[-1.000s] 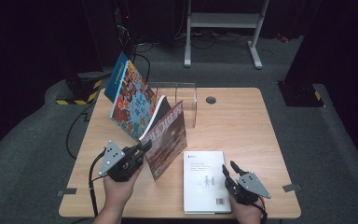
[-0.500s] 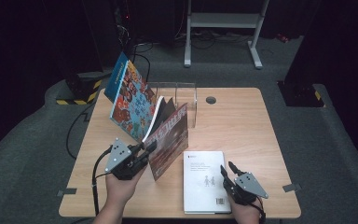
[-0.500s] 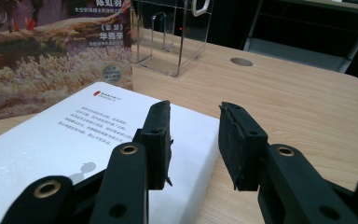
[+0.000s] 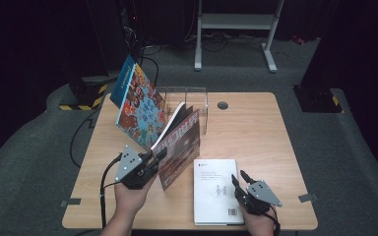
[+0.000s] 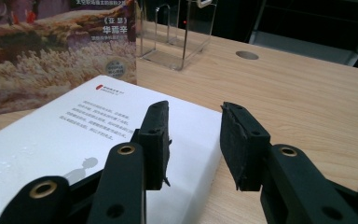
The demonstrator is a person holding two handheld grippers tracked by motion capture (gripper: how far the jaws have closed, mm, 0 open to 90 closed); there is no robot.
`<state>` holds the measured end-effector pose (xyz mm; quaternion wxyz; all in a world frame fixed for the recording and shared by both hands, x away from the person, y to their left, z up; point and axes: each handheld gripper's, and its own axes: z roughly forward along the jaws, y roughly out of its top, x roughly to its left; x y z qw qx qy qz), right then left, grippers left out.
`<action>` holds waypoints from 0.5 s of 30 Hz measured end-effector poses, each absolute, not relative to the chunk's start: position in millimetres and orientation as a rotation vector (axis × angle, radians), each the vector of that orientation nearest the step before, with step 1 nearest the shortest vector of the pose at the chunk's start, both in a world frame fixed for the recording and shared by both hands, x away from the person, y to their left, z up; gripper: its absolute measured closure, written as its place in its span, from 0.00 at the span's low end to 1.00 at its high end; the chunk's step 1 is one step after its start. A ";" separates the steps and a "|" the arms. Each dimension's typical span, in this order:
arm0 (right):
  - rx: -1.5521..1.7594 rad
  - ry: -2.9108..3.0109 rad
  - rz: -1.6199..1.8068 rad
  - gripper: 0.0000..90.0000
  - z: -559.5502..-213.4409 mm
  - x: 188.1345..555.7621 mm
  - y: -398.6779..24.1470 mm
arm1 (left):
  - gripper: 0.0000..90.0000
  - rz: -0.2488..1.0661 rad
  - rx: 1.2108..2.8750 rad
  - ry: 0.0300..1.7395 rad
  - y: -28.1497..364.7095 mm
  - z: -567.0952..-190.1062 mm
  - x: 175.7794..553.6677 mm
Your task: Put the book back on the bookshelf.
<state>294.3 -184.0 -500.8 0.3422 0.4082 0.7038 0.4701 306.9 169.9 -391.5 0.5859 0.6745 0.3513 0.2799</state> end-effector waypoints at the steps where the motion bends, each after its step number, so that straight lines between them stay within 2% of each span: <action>1: 1.061 1.831 1.220 0.70 -501.0 294.5 -184.0 | 0.91 0.657 1.571 0.830 170.0 -391.3 306.7; 5: 1.049 1.836 1.218 0.68 -502.0 296.0 -183.8 | 0.91 0.619 1.562 0.869 171.3 -390.2 307.3; 11: 1.054 1.848 1.205 0.69 -502.4 297.3 -185.0 | 0.91 0.666 1.583 0.850 169.8 -390.1 305.4; 15: 1.114 1.847 1.133 0.71 -502.1 300.1 -184.5 | 0.91 0.652 1.591 0.863 169.3 -389.1 305.1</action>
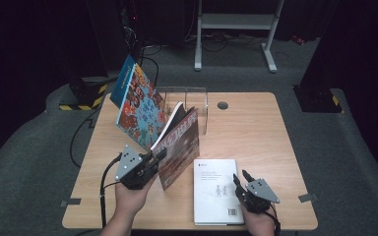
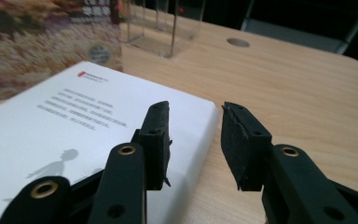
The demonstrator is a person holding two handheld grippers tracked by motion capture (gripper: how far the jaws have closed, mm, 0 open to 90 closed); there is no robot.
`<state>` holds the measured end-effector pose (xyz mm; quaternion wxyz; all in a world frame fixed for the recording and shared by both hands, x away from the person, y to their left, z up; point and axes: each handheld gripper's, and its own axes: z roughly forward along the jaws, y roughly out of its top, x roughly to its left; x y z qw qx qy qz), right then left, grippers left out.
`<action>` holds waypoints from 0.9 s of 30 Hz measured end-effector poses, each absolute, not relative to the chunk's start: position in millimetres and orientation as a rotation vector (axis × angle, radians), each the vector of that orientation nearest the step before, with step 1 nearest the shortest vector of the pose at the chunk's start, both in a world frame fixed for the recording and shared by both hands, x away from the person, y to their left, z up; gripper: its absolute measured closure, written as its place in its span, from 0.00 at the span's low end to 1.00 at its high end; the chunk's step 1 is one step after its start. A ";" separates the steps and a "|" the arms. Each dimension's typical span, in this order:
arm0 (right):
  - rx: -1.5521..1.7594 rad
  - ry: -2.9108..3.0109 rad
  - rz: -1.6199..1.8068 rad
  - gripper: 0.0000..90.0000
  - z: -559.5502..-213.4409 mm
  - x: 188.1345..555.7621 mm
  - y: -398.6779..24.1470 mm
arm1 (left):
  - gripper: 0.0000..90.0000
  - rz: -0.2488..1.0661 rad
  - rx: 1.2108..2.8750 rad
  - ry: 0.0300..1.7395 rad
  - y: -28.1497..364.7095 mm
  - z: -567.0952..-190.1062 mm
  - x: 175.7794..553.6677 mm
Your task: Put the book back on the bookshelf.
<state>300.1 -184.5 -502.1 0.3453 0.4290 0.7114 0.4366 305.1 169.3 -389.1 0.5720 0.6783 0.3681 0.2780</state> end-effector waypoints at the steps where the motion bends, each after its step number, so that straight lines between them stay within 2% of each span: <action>1: 1.118 1.848 1.132 0.71 -502.1 300.4 -184.7 | 0.91 0.652 1.590 0.863 169.3 -389.3 305.1; 13: 1.136 1.856 1.118 0.72 -503.2 299.6 -188.5 | 0.92 0.616 1.604 0.890 171.5 -393.9 311.6; 27: 1.151 1.852 1.118 0.69 -503.5 294.0 -196.8 | 0.92 0.656 1.626 0.833 166.4 -394.9 309.3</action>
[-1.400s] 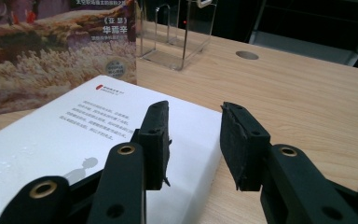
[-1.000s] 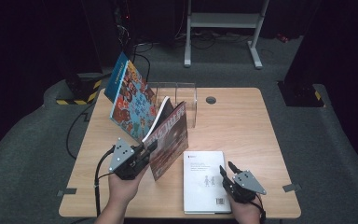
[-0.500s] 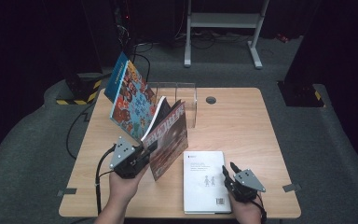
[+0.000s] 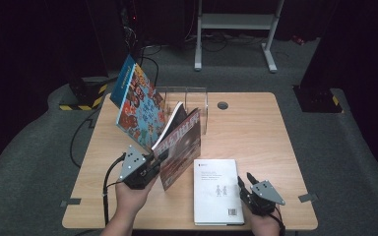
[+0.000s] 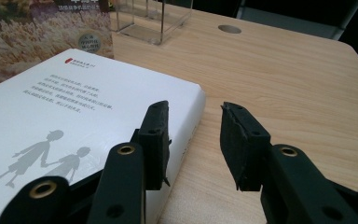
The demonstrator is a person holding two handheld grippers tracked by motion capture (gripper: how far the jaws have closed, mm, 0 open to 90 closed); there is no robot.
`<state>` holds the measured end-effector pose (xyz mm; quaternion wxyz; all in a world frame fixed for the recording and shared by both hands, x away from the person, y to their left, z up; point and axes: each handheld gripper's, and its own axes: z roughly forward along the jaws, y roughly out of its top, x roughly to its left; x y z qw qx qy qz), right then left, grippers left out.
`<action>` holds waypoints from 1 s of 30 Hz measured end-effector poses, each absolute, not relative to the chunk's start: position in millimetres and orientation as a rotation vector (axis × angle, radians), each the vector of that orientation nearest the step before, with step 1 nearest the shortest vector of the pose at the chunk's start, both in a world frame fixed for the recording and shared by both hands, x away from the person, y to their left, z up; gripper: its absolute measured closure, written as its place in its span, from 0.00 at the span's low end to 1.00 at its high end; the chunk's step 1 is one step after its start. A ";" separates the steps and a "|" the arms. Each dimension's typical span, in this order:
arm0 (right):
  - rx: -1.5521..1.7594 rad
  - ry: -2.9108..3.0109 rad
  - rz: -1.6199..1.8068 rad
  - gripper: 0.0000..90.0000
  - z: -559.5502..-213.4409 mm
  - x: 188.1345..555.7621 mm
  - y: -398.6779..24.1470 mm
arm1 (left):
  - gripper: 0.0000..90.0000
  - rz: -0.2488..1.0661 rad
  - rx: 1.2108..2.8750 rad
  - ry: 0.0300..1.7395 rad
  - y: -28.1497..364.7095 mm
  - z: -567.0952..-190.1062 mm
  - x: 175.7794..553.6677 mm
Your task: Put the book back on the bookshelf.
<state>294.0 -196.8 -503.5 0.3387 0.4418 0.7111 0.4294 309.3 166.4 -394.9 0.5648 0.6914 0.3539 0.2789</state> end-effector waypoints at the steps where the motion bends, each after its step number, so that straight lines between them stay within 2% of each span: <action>1: 1.157 1.852 1.121 0.68 -503.7 293.4 -197.3 | 0.92 0.654 1.621 0.833 166.7 -395.4 309.7; 20: 1.205 1.848 1.169 0.68 -503.1 295.3 -210.0 | 0.93 0.691 1.622 0.861 159.0 -393.3 308.6; 30: 1.217 1.796 1.207 0.71 -497.3 295.5 -221.3 | 0.93 0.727 1.596 0.889 151.2 -378.1 308.9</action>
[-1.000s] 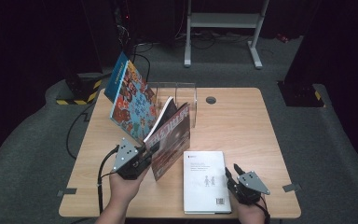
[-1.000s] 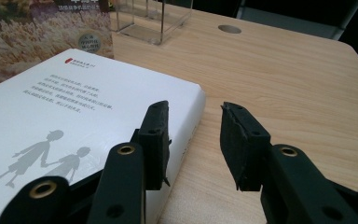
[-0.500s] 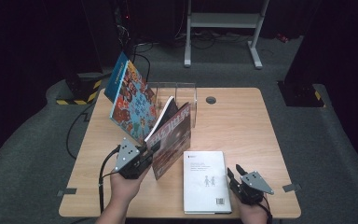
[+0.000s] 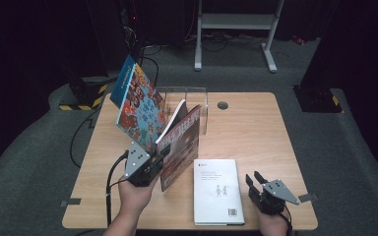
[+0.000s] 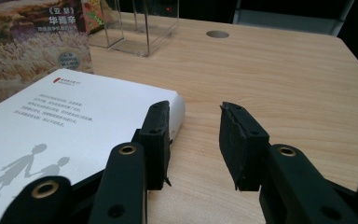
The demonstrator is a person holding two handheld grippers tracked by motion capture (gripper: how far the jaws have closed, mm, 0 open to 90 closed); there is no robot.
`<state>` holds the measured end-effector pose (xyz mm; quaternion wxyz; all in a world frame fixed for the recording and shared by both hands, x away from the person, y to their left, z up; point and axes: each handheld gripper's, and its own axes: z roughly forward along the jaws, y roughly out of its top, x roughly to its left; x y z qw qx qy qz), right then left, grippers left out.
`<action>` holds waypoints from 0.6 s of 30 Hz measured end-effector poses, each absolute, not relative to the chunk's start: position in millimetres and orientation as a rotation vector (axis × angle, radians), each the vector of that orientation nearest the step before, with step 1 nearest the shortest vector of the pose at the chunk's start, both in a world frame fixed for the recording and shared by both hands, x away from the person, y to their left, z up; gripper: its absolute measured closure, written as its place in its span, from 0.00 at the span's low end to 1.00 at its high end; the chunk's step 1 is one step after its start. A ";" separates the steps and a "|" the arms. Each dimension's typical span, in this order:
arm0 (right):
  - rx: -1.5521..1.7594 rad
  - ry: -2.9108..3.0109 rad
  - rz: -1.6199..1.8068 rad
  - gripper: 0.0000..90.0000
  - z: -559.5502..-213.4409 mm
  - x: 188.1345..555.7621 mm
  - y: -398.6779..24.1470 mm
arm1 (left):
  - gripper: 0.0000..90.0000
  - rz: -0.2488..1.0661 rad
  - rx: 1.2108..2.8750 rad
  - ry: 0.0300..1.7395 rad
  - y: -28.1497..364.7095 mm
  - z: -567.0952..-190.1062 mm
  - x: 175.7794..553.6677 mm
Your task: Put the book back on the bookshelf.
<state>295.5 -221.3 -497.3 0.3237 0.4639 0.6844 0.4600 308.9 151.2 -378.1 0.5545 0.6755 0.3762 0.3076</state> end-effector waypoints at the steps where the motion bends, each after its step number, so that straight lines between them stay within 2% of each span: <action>1: 1.217 1.794 1.209 0.71 -496.6 295.2 -221.5 | 0.93 0.723 1.594 0.890 151.3 -377.1 310.0; 6: 1.208 1.795 1.213 0.70 -495.3 293.6 -219.9 | 0.93 0.712 1.584 0.902 156.9 -368.0 317.6; 18: 1.218 1.784 1.209 0.71 -495.8 293.7 -221.3 | 0.93 0.807 1.549 0.943 179.7 -344.2 326.3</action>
